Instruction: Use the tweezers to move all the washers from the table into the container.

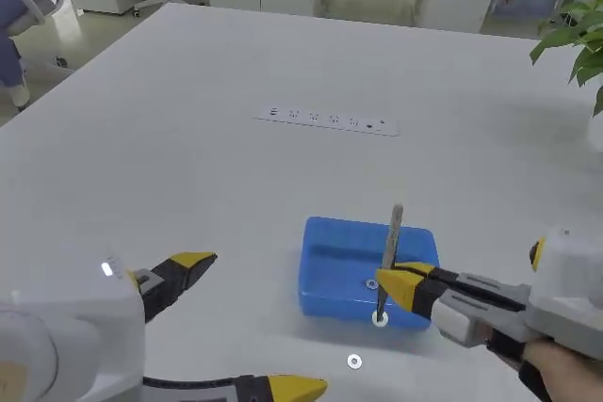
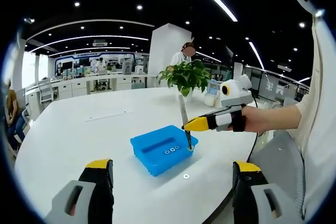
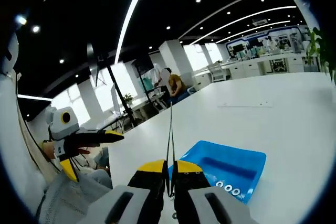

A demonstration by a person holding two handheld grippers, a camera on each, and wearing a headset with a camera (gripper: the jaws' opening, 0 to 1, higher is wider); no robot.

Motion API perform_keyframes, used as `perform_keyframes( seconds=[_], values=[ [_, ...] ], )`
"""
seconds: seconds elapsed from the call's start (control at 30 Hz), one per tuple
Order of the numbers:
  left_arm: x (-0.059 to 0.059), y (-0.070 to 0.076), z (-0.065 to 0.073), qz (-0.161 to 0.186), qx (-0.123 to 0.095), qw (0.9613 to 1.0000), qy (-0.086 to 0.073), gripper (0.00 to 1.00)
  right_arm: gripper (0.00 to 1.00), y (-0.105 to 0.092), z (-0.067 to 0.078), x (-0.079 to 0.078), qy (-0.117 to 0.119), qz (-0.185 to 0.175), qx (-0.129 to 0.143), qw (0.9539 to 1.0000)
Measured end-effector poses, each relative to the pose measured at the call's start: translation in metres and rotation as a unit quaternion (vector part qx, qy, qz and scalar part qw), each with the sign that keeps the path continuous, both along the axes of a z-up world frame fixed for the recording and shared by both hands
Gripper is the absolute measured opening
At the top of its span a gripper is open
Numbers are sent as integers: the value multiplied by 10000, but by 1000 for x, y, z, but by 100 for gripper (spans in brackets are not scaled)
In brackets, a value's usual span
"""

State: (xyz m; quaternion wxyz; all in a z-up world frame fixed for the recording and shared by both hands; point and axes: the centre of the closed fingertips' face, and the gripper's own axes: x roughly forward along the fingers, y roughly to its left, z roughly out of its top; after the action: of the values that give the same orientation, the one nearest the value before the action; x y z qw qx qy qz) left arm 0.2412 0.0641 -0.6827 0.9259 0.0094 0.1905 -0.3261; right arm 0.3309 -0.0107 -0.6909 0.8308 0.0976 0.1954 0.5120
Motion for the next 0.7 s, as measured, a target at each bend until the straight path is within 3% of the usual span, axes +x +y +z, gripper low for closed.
perform_keyframes(
  seconds=[0.17, 0.27, 0.33, 0.47, 0.53, 0.7],
  values=[
    [1, 4, 0, 68, -15, 10000, -5, 96, 1, 10, 3, 30, -569, -92, -228, 9981],
    [0, 6, -1, 87, -8, 10000, 9, 96, 1, 20, -10, 43, -764, -60, -375, 9963],
    [0, 7, -2, 99, 2, 10000, 14, 96, 1, 20, -28, 54, -672, -80, -483, 9965],
    [0, 10, -3, 154, -5, 9999, 22, 96, 1, 19, -56, 58, -131, -213, -516, 9984],
    [0, 12, -3, 194, -11, 9998, 34, 96, 1, 19, -63, 60, 39, -271, -365, 9990],
    [-1, 17, -5, 245, 10, 9997, 54, 96, 2, 16, -74, 66, 284, -416, -362, 9981]
  ],
)
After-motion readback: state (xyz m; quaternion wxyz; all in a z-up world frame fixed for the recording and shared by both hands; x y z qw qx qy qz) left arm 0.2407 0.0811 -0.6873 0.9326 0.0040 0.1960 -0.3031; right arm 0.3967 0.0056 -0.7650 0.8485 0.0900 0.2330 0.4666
